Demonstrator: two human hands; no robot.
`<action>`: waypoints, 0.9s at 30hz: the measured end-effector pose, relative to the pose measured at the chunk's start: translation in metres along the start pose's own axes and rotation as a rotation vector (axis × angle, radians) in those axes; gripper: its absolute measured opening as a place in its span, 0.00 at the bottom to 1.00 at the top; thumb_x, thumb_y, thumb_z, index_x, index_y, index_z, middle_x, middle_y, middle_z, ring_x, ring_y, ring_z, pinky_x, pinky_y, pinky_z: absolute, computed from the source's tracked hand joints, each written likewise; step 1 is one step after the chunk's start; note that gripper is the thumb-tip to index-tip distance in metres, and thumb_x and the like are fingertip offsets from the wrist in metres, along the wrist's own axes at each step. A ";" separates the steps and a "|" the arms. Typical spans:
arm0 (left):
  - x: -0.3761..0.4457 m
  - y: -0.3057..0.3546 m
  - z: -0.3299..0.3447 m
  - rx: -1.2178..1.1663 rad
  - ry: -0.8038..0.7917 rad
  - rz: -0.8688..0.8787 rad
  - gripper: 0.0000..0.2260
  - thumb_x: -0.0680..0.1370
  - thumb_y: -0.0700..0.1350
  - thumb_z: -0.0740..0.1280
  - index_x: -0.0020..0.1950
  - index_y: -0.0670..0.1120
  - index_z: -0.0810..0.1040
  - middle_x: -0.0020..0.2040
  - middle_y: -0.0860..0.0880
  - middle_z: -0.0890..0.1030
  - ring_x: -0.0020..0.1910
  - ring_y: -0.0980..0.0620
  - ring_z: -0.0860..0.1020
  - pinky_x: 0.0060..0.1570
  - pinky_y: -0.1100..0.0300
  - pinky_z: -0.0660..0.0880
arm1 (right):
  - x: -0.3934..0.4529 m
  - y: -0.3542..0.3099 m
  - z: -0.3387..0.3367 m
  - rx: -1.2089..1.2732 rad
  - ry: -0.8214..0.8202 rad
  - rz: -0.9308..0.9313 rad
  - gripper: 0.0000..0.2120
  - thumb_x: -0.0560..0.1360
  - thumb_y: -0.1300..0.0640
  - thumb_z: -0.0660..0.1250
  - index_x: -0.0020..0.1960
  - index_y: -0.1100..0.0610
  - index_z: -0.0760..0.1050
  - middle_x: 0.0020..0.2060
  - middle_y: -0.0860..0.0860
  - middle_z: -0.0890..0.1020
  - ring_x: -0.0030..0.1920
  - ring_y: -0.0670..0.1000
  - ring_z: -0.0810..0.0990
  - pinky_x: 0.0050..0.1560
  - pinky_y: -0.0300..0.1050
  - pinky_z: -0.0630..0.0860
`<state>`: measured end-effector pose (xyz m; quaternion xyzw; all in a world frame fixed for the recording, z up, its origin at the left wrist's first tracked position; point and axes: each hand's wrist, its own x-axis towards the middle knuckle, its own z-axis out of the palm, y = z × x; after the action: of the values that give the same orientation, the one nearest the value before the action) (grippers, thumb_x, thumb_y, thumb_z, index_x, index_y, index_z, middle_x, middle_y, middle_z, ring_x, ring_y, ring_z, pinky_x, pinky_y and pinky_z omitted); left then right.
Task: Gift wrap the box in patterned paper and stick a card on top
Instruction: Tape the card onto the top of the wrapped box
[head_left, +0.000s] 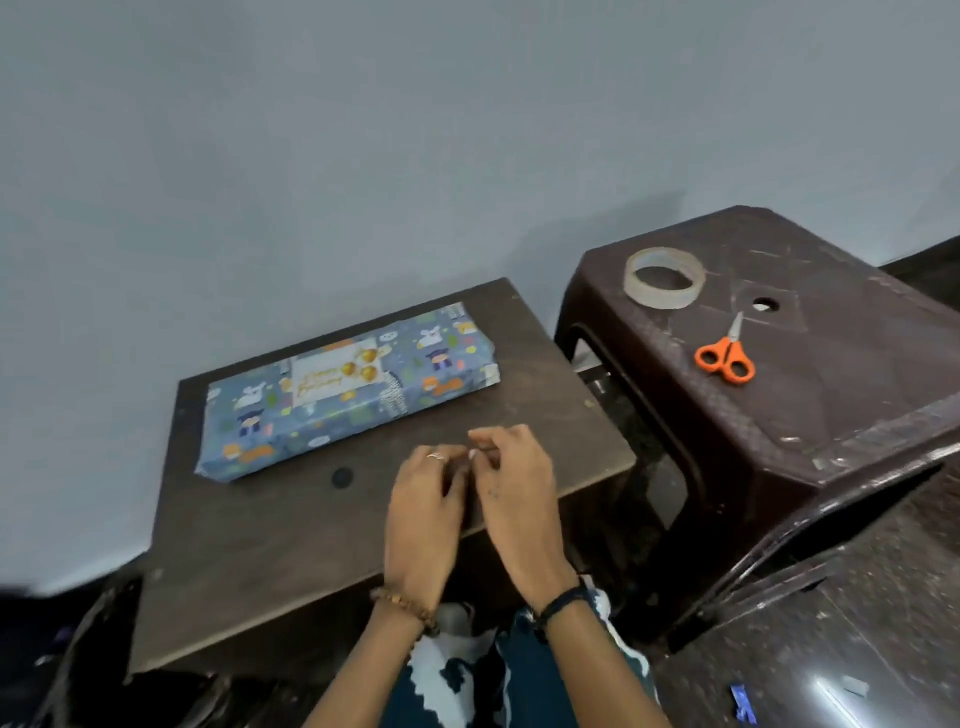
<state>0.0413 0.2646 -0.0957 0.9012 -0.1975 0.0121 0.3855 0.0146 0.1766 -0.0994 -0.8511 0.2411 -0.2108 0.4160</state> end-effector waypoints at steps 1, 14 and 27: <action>-0.003 -0.016 -0.009 0.096 0.034 -0.013 0.09 0.78 0.40 0.64 0.56 0.47 0.77 0.53 0.51 0.75 0.55 0.52 0.74 0.56 0.59 0.71 | -0.006 -0.004 0.009 -0.047 -0.076 0.000 0.13 0.77 0.61 0.61 0.60 0.59 0.76 0.53 0.53 0.75 0.54 0.53 0.74 0.56 0.50 0.73; -0.020 -0.075 -0.032 0.487 -0.028 -0.067 0.38 0.76 0.65 0.32 0.74 0.43 0.60 0.75 0.45 0.60 0.74 0.49 0.59 0.71 0.53 0.46 | -0.018 -0.018 0.051 -0.373 -0.028 -0.236 0.02 0.75 0.55 0.67 0.43 0.50 0.76 0.42 0.48 0.75 0.43 0.51 0.74 0.42 0.45 0.66; -0.021 -0.132 -0.142 -0.848 0.676 -0.636 0.07 0.77 0.37 0.63 0.46 0.45 0.80 0.46 0.41 0.82 0.46 0.46 0.80 0.46 0.55 0.77 | -0.052 -0.148 0.132 0.351 -0.540 -0.200 0.07 0.75 0.61 0.66 0.52 0.55 0.79 0.39 0.47 0.80 0.42 0.44 0.78 0.45 0.27 0.71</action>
<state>0.0885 0.4541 -0.0906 0.6309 0.2253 0.1018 0.7355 0.0817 0.3668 -0.0622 -0.8111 -0.0024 -0.0561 0.5822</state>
